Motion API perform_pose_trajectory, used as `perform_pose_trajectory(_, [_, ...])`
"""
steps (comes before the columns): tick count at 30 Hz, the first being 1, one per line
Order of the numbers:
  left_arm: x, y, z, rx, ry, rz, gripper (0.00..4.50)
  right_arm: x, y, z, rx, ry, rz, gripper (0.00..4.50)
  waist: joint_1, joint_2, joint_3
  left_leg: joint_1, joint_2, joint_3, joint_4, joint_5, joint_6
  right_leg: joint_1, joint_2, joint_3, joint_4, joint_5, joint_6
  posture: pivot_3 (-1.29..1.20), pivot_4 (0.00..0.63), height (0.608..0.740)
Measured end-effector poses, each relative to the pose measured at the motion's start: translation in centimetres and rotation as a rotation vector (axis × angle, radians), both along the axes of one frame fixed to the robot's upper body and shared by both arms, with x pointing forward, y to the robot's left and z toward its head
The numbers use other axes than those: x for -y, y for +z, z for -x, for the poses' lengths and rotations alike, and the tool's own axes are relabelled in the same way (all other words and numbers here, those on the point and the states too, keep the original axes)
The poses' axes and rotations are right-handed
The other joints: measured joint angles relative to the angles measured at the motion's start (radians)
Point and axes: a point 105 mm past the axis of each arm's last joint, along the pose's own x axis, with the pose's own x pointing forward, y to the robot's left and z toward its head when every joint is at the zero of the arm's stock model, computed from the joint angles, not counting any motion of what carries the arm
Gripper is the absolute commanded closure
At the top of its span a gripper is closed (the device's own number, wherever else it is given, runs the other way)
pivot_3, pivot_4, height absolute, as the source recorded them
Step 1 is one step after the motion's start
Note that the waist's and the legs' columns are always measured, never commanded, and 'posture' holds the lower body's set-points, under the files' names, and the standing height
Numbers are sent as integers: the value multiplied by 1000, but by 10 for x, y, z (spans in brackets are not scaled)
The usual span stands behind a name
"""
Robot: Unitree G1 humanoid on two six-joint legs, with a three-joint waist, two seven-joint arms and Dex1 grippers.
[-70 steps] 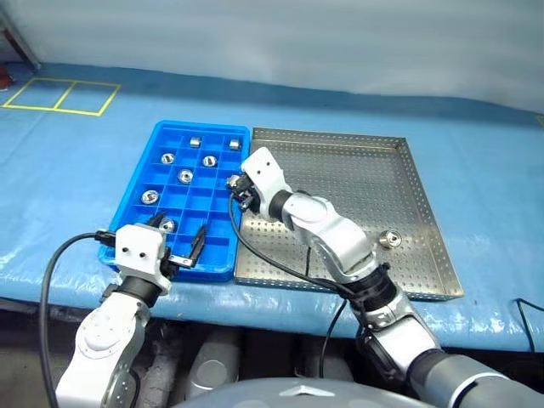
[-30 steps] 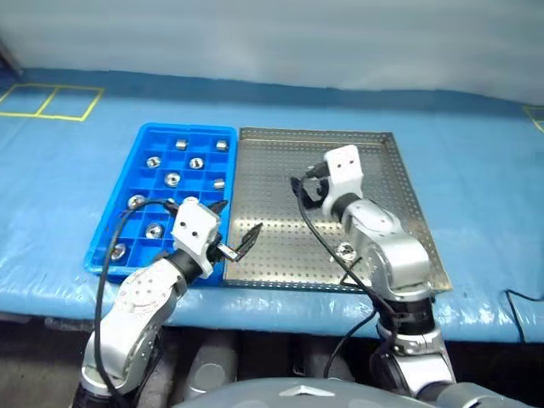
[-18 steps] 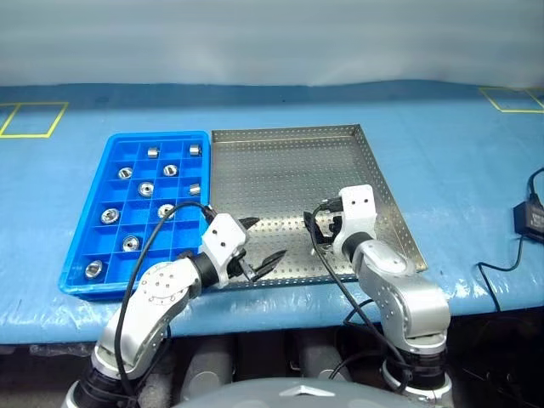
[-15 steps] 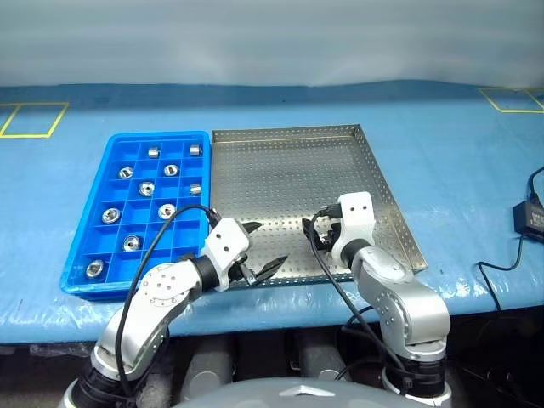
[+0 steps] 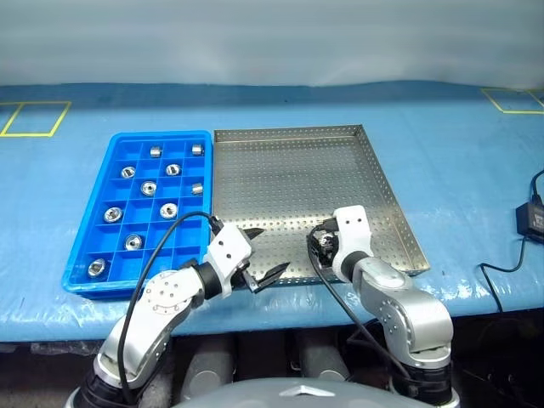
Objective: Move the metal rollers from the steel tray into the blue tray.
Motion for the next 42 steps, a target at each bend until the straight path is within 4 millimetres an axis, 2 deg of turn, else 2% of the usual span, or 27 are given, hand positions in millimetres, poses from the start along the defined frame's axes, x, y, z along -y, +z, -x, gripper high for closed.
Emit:
perform_pose_trajectory(6, [-3, -2, -1, 6, 41, -2, 129, -10, 12, 4, -7, 111, 23, 4295, 7, 0, 0, 0, 0, 0, 0, 0, 0, 0, 0, 0, 0, 0, 0, 116, 150, 740])
perform_pose_trajectory(7, [-2, -1, -2, 11, 45, 0, 129, -12, 15, 3, 1, 128, 21, 4484, 8, 0, 0, 0, 0, 0, 0, 0, 0, 0, 0, 0, 0, 0, 0, 126, 150, 740])
perform_pose_trajectory(9, [-4, 0, -3, 17, 63, 8, 129, -21, 25, -1, 33, 166, 11, 4484, 12, 0, 0, 0, 0, 0, 0, 0, 0, 0, 0, 0, 0, 0, 0, 138, 150, 740])
perform_pose_trajectory(12, [-7, 1, -5, 21, 103, 25, 129, -33, 52, -16, 137, 208, 2, 4484, 23, -1, 0, 0, 0, 0, 0, 0, 0, 0, 1, -1, 0, 0, 0, 156, 150, 740])
perform_pose_trajectory(15, [-11, 1, -6, 24, 129, 23, 129, -39, 55, -23, 159, 221, -8, 4484, 40, -1, 0, 0, 0, -1, -1, 0, 0, 0, 1, -1, 0, 3, 4, 171, 150, 740])
perform_pose_trajectory(19, [-15, 2, -8, 30, 148, 22, 129, -39, 52, -26, 156, 213, -10, 3578, 54, -1, 0, -1, -2, -1, 0, -1, 1, 0, -1, -1, -1, 5, 2, 179, 150, 740])
perform_pose_trajectory(25, [-17, 4, -6, 35, 157, 25, 129, -15, 31, -14, 57, 132, 31, 1578, 56, -1, 0, -1, -3, -1, 0, -1, 2, 0, -2, -1, -2, 4, 1, 152, 150, 740])
perform_pose_trajectory(28, [-17, 3, -6, 33, 155, 26, 129, -10, 28, -7, 32, 108, 24, 554, 51, -1, 0, -1, -2, -1, 0, -1, 1, 0, -1, -1, -1, 2, 4, 143, 150, 740])
perform_pose_trajectory(30, [-17, 3, -5, 31, 153, 27, 129, -9, 21, -1, 4, 97, 21, 50, 51, -1, 0, 0, -1, -1, 0, -1, 1, 0, -1, -1, -1, 2, 3, 139, 150, 740])
perform_pose_trajectory(42, [-16, 3, -5, 26, 148, 29, 129, 4, -11, 9, -119, 31, 30, 50, 51, -1, 0, 0, -2, 0, 1, -1, 1, 1, -1, -1, -1, 1, 1, 159, 150, 740])
